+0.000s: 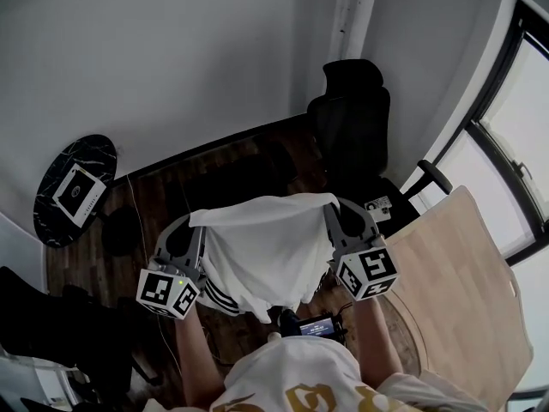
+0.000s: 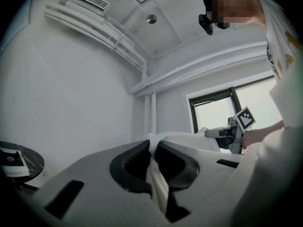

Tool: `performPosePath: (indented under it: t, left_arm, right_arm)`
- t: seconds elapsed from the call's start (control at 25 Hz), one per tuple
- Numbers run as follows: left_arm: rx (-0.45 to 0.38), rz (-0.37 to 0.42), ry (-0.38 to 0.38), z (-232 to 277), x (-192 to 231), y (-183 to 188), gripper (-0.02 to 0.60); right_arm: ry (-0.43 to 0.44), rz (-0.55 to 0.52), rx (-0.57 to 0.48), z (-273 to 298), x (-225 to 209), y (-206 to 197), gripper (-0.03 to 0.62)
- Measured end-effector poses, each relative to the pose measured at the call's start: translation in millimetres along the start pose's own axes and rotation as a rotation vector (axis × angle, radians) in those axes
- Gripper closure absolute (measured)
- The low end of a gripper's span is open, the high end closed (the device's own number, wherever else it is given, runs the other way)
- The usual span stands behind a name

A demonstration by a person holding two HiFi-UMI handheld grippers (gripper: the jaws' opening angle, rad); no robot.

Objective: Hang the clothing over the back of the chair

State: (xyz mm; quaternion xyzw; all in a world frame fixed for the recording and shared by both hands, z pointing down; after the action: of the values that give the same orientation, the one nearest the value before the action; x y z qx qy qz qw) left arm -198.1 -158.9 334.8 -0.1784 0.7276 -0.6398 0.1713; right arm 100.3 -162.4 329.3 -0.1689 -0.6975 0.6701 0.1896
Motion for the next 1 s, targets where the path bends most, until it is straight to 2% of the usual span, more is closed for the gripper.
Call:
performPosePath:
  t: [0.44, 0.6, 0.84, 1.0]
  left_arm:
    - [-0.041, -0.035, 0.018, 27, 29, 15, 0.543]
    - [-0.020, -0.021, 0.032, 39, 37, 14, 0.542]
    - [0.020, -0.062, 0.049, 50, 50, -8, 0.542]
    - [0.058, -0.041, 0.061, 59, 57, -21, 0.542]
  right_arm:
    - [0.003, -0.061, -0.065, 32, -9, 38, 0.568]
    - [0.004, -0.072, -0.072, 46, -15, 45, 0.568]
    - [0.027, -0.094, -0.046, 65, -21, 35, 0.568]
    - [0.038, -0.109, -0.030, 74, -26, 28, 0.568]
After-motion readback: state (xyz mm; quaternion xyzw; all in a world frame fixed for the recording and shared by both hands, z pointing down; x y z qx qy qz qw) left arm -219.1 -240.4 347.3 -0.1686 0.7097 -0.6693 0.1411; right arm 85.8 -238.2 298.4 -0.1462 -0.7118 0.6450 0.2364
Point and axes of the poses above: the fingertips, and each gripper's own axes: z forward along the fingers, x to its left, y out of its top, the point moved 4 cm from there along -z, backward along the fingers, and after that the axes turned 4 degrees about y, right-handed, at the moved point
